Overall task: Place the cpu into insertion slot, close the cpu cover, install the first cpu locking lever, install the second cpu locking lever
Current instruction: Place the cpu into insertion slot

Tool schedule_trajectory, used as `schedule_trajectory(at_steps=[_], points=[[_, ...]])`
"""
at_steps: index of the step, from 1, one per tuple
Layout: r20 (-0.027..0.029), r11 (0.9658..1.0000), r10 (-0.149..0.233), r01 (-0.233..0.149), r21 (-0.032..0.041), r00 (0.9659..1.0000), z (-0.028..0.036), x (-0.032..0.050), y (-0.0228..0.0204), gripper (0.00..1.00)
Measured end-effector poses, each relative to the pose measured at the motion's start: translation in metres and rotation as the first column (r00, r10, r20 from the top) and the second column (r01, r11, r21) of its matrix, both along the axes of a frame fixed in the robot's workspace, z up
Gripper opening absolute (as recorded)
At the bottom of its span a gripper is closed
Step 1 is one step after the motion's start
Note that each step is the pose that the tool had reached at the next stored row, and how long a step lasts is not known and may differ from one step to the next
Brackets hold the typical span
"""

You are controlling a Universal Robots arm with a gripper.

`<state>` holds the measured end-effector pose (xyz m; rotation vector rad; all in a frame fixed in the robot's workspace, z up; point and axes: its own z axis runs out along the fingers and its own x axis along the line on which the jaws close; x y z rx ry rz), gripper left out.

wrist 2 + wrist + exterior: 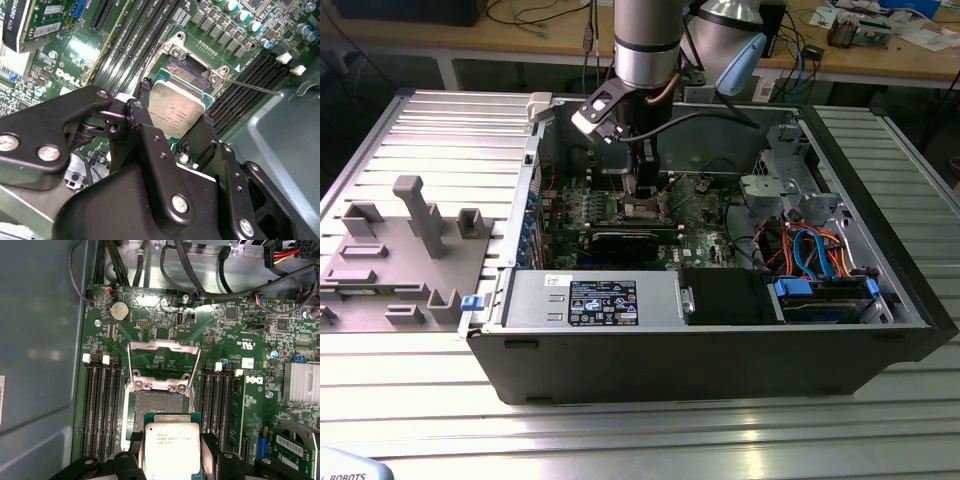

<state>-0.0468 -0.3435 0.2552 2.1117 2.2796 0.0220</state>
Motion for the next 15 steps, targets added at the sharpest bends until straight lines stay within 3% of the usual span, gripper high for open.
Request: schedule_trajectory(at_steps=[15], points=[[0.0, 1.0, 0.0, 0.0, -0.0001, 1.0, -0.0061, 0.0, 0.0, 0.55]])
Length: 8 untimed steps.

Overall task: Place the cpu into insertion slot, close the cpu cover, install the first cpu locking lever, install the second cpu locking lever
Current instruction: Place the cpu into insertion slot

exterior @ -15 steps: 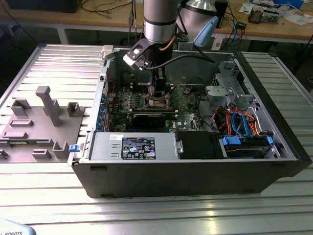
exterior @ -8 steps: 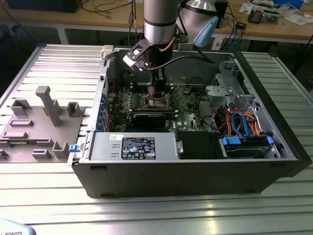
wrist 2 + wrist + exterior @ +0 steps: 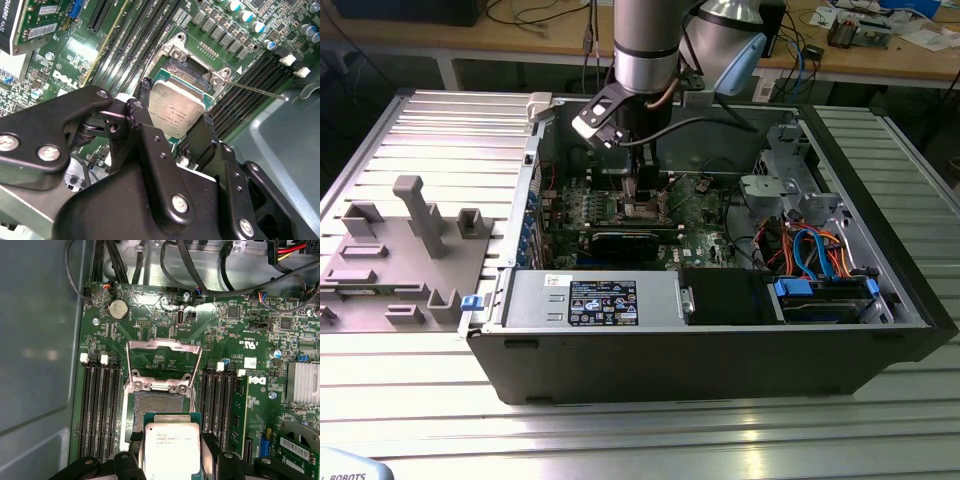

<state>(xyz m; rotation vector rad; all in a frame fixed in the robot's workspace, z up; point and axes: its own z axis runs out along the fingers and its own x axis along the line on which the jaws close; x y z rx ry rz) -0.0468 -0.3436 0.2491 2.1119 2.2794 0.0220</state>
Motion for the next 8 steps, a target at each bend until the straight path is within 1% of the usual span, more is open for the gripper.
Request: schedule_trajectory(at_steps=[8], points=[[0.0, 1.0, 0.0, 0.0, 0.0, 1.0, -0.0026, 0.0, 0.0, 0.55]])
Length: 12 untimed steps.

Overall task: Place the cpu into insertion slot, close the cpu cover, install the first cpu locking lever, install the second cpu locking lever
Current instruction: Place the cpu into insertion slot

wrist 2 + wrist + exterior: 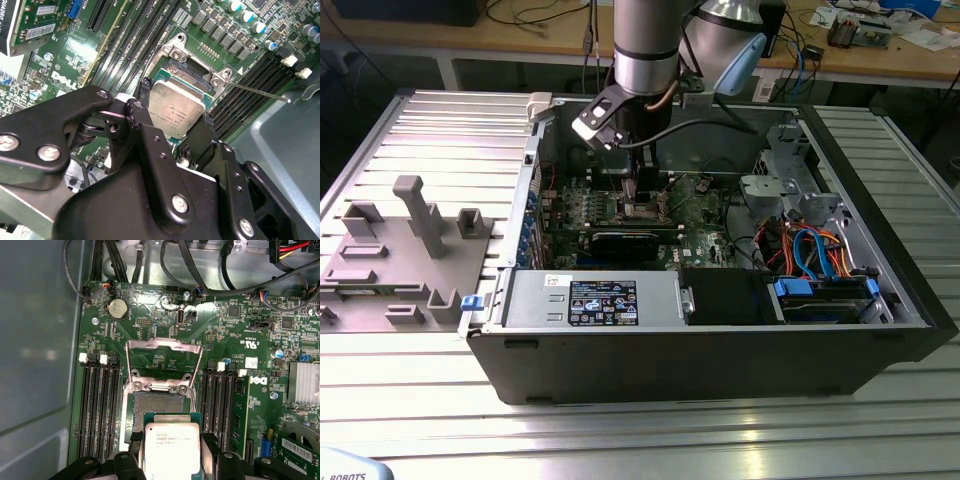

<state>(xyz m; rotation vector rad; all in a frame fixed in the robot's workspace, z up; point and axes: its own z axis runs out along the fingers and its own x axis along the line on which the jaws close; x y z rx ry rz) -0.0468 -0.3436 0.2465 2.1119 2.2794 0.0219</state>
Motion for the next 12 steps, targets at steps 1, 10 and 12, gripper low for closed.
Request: schedule_trajectory(at_steps=[1, 10, 12], points=[[0.0, 1.0, 0.0, 0.0, 0.0001, 1.0, -0.0003, 0.0, 0.0, 0.55], [0.0001, 1.0, 0.0, 0.0, 0.0001, 1.0, -0.003, 0.0, 0.0, 0.55], [0.0, 1.0, 0.0, 0.0, 0.0, 1.0, -0.0036, 0.0, 0.0, 0.55]])
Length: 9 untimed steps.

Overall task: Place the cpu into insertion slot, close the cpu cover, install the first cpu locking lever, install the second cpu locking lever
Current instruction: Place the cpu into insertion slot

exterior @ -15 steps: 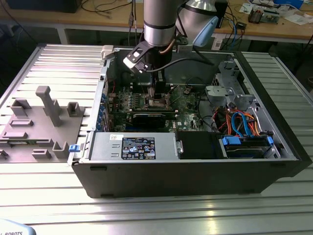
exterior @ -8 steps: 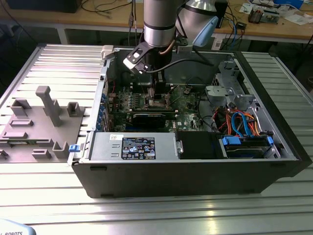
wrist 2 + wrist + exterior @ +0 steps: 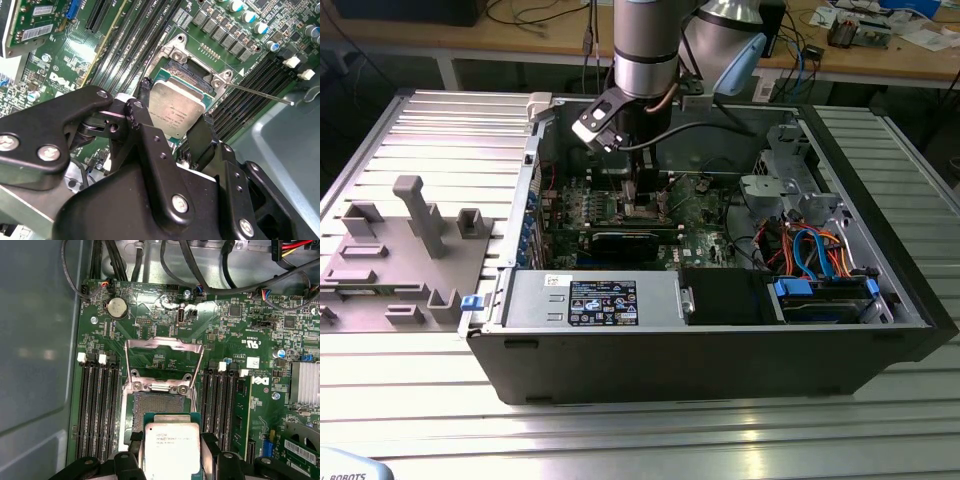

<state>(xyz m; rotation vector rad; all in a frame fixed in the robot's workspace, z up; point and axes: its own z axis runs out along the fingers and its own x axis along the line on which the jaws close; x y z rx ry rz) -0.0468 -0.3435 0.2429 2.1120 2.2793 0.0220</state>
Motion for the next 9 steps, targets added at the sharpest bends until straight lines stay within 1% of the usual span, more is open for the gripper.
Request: schedule_trajectory(at_steps=[9], points=[[0.0, 1.0, 0.0, 0.0, 0.0, 1.0, -0.003, 0.0, 0.0, 0.55]])
